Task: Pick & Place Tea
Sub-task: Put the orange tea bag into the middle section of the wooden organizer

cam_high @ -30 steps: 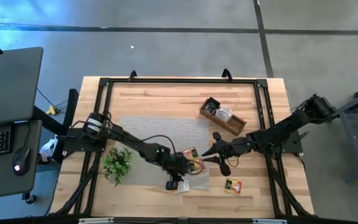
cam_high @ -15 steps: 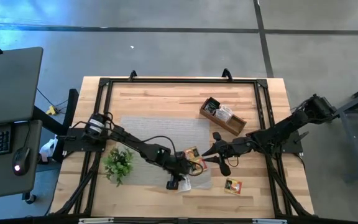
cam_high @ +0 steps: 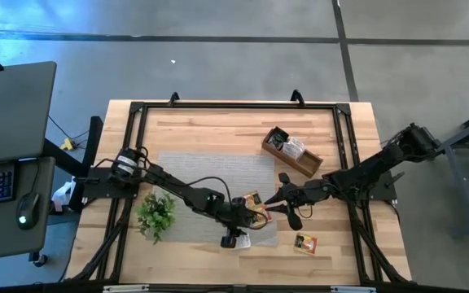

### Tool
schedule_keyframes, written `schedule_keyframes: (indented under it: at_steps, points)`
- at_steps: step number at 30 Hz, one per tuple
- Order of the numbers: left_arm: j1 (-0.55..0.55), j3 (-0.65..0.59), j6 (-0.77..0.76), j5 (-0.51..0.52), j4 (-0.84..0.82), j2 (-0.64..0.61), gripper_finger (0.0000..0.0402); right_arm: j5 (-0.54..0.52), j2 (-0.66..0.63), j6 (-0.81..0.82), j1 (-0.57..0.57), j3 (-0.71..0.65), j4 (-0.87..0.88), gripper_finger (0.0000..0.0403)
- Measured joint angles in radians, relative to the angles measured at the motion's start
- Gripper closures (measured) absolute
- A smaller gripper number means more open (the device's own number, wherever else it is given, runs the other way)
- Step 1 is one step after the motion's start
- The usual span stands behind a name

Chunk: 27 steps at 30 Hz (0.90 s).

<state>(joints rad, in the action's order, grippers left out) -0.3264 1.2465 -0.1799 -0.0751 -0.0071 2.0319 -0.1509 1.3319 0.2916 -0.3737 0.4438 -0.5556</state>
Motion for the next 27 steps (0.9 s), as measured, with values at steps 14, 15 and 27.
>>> schedule_keyframes:
  at_steps: [14,15,27]
  points:
    - [0.0,0.003,-0.035,-0.029,0.024,0.033,0.0273,0.001,0.0,0.023,0.0,0.0,0.022,0.0314]
    - [0.0,0.003,-0.035,-0.02,0.023,0.033,0.0274,0.002,0.0,0.023,0.0,0.0,0.024,0.0314]
    - [0.031,0.001,-0.056,-0.069,0.005,0.024,0.0389,-0.011,0.0,0.023,0.0,0.0,0.036,0.0314]
